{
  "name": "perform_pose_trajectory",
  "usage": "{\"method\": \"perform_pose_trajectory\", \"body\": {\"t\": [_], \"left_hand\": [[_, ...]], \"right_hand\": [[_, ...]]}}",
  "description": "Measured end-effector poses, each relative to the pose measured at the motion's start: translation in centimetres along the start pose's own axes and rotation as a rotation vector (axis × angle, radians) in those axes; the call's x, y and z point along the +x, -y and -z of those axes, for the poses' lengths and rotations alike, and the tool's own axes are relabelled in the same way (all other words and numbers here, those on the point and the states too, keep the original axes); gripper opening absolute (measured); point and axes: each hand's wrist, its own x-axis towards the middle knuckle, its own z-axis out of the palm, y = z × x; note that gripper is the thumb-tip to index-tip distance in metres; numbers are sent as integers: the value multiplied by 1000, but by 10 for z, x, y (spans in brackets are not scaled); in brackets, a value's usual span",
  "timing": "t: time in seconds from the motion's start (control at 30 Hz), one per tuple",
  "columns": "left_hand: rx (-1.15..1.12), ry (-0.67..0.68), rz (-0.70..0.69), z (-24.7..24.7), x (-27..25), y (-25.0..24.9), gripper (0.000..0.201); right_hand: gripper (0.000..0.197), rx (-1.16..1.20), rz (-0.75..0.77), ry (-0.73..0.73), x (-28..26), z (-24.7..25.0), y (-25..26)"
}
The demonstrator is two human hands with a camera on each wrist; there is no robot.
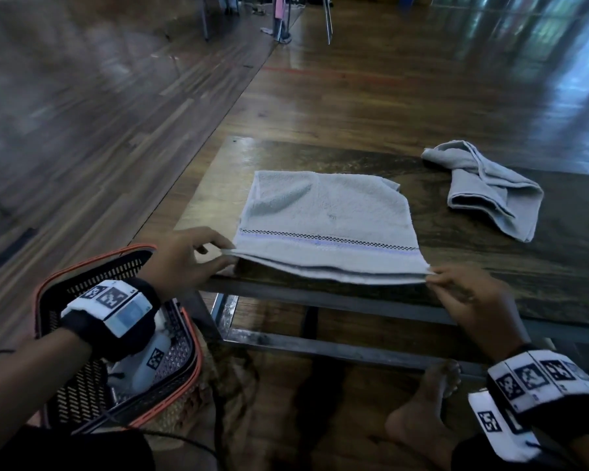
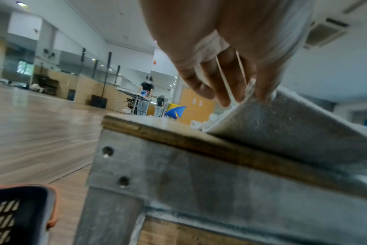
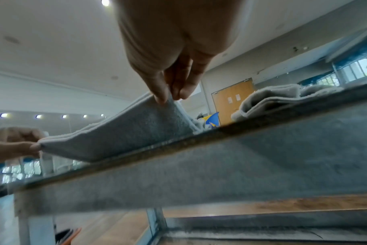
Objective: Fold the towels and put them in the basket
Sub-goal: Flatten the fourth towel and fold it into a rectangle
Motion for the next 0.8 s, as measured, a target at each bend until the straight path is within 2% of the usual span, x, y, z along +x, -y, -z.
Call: {"method": "perform_pose_trajectory", "body": {"t": [0.1, 0.17, 0.33, 0.4, 0.6, 0.7, 0.8], "left_hand": [[-97, -116, 38, 11, 3, -21, 15], [-133, -173, 30, 21, 3, -38, 10], [-177, -277, -43, 55, 2, -77, 11], [-186, -298, -58, 72, 5, -91, 9], [-27, -398, -138, 118, 36, -127, 12], [59, -425, -178, 124, 58, -128, 11], [116, -434, -178, 118, 77, -121, 11]], "right_hand": [[26, 9, -58, -108, 12, 18, 7], [35, -17, -82, -130, 22, 33, 18], [17, -49, 21, -195, 38, 86, 50], [25, 44, -38, -226, 46, 109, 62], [28, 74, -52, -263, 84, 166, 81], [30, 68, -74, -250, 105, 173, 76], [21, 58, -101, -239, 123, 164, 60]]}}
